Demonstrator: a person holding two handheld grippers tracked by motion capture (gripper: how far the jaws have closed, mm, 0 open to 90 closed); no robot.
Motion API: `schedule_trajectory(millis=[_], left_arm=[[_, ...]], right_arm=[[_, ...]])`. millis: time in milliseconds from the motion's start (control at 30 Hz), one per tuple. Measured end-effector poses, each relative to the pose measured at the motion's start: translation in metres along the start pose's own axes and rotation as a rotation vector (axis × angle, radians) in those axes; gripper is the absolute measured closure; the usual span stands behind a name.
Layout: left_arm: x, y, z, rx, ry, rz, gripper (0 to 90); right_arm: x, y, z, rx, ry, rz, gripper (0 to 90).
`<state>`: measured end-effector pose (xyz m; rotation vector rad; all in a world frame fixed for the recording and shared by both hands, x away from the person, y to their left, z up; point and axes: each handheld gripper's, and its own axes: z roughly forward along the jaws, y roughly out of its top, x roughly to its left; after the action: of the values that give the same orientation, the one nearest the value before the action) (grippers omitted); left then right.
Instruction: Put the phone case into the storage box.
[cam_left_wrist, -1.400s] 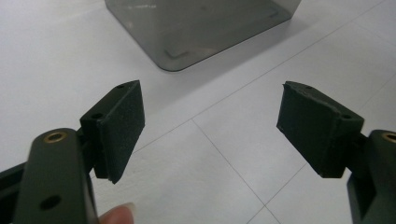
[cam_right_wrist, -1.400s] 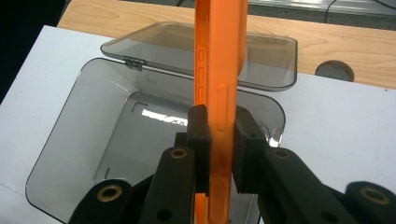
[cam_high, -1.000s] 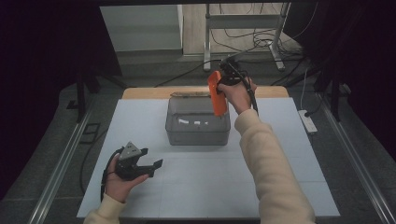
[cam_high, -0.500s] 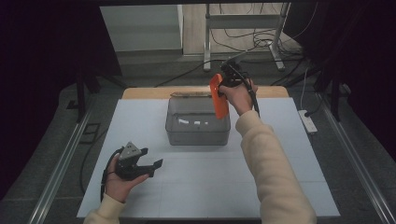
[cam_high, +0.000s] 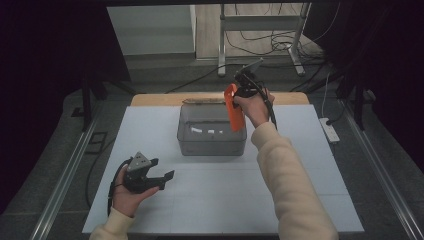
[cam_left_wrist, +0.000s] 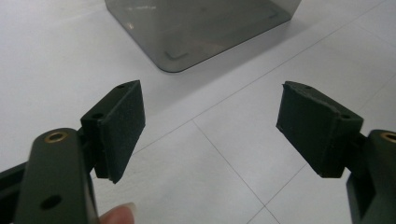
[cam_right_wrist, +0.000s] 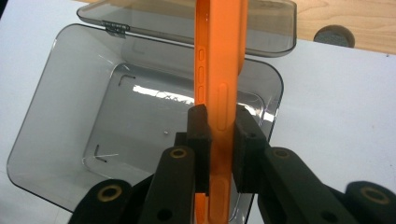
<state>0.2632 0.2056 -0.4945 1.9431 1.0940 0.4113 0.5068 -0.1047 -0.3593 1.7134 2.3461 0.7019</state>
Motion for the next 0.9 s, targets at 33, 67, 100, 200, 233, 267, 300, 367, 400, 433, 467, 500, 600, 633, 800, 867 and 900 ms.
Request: schedule_trajectory(millis=[33, 67, 100, 200, 233, 267, 300, 367, 400, 433, 467, 500, 600, 633, 800, 867, 900], left_arm=[[0.0, 0.0, 0.0, 0.0, 0.0, -0.001, 23.5], [0.0, 0.0, 0.0, 0.0, 0.0, -0.002, 23.5], [0.0, 0.0, 0.0, 0.0, 0.0, -0.002, 23.5], [0.0, 0.0, 0.0, 0.0, 0.0, -0.003, 23.5], [0.0, 0.0, 0.0, 0.0, 0.0, -0.003, 23.5], [0.0, 0.0, 0.0, 0.0, 0.0, -0.003, 23.5], [0.0, 0.0, 0.0, 0.001, 0.0, -0.002, 23.5], [-0.001, 0.0, 0.0, 0.005, 0.0, 0.001, 23.5], [-0.001, 0.0, 0.0, 0.005, -0.001, 0.002, 23.5], [-0.001, 0.001, 0.0, 0.005, -0.001, 0.002, 23.5], [-0.001, 0.001, 0.0, 0.004, -0.001, 0.002, 23.5], [-0.001, 0.001, 0.0, 0.004, -0.001, 0.002, 23.5], [-0.001, 0.001, 0.001, 0.005, -0.001, 0.002, 23.5], [-0.001, 0.001, 0.001, 0.006, -0.001, 0.002, 23.5], [0.0, 0.001, 0.0, 0.006, -0.001, 0.002, 23.6], [-0.001, 0.001, 0.001, 0.006, -0.001, 0.003, 23.6], [-0.001, 0.001, 0.001, 0.004, -0.002, 0.001, 23.6]], right_arm=[[0.0, 0.0, 0.0, 0.0, 0.0, 0.0, 79.1], [-0.001, 0.0, 0.001, 0.001, 0.001, 0.001, 79.1], [-0.001, -0.001, 0.001, -0.003, -0.002, 0.002, 79.1], [-0.002, -0.002, 0.001, -0.004, 0.001, 0.008, 79.1], [-0.003, -0.002, 0.002, -0.003, -0.001, 0.006, 79.1], [-0.003, -0.003, 0.002, -0.002, -0.001, 0.006, 79.1], [-0.003, -0.003, 0.002, -0.002, -0.001, 0.007, 79.1], [-0.003, -0.004, 0.003, 0.001, 0.0, 0.009, 79.1], [-0.003, -0.005, 0.003, 0.002, -0.001, 0.011, 79.1], [-0.004, -0.006, 0.004, 0.007, 0.001, 0.011, 79.1], [-0.004, -0.006, 0.006, 0.01, 0.001, 0.013, 79.1], [-0.005, -0.007, 0.006, 0.013, 0.0, 0.013, 79.1], [-0.007, -0.008, 0.01, 0.018, 0.0, 0.019, 79.1], [-0.007, -0.008, 0.011, 0.017, 0.0, 0.022, 79.1], [-0.007, -0.01, 0.015, 0.029, -0.002, 0.02, 79.1], [-0.006, -0.01, 0.016, 0.028, 0.0, 0.02, 79.1], [-0.006, -0.01, 0.016, 0.03, 0.001, 0.018, 79.1]])
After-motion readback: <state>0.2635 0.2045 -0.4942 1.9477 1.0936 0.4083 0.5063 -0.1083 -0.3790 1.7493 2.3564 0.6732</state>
